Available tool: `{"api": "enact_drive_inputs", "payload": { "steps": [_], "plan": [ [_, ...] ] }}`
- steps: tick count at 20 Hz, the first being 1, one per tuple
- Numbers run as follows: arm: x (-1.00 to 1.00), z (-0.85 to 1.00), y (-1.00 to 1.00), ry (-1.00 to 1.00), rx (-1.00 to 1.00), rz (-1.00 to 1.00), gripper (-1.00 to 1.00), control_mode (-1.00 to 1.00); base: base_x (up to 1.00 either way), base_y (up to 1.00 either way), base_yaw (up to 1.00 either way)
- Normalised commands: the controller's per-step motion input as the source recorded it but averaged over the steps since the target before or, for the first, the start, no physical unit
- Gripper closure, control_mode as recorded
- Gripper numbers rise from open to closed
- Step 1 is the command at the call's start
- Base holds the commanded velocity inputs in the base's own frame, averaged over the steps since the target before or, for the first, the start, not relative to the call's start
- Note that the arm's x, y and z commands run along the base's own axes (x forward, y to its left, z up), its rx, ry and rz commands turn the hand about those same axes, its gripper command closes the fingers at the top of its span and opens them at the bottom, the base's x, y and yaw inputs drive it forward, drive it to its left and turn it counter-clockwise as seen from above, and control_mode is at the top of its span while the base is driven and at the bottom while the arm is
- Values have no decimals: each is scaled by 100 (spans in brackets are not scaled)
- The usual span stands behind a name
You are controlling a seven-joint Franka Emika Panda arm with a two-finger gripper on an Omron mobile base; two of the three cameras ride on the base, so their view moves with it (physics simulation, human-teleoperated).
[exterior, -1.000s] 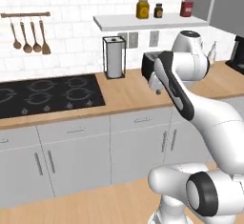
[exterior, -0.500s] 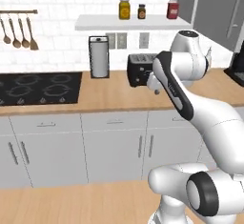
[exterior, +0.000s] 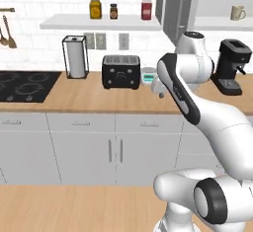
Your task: Gather all objects into one cabinet and sort the glasses and bowls to opposite sides.
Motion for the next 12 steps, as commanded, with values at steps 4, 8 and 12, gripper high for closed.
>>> {"api": "enact_drive_inputs", "payload": {
  "steps": [4, 8, 12],
  "plan": [
    [0, 0, 0, 0, 0, 0, -100, 100, 3, -100, 17],
    [0, 0, 0, 0, 0, 0, -100, 100, 5, -100, 11],
    [0, 0, 0, 0, 0, 0, -100, 100, 22, -100, 1]
  ]
}}
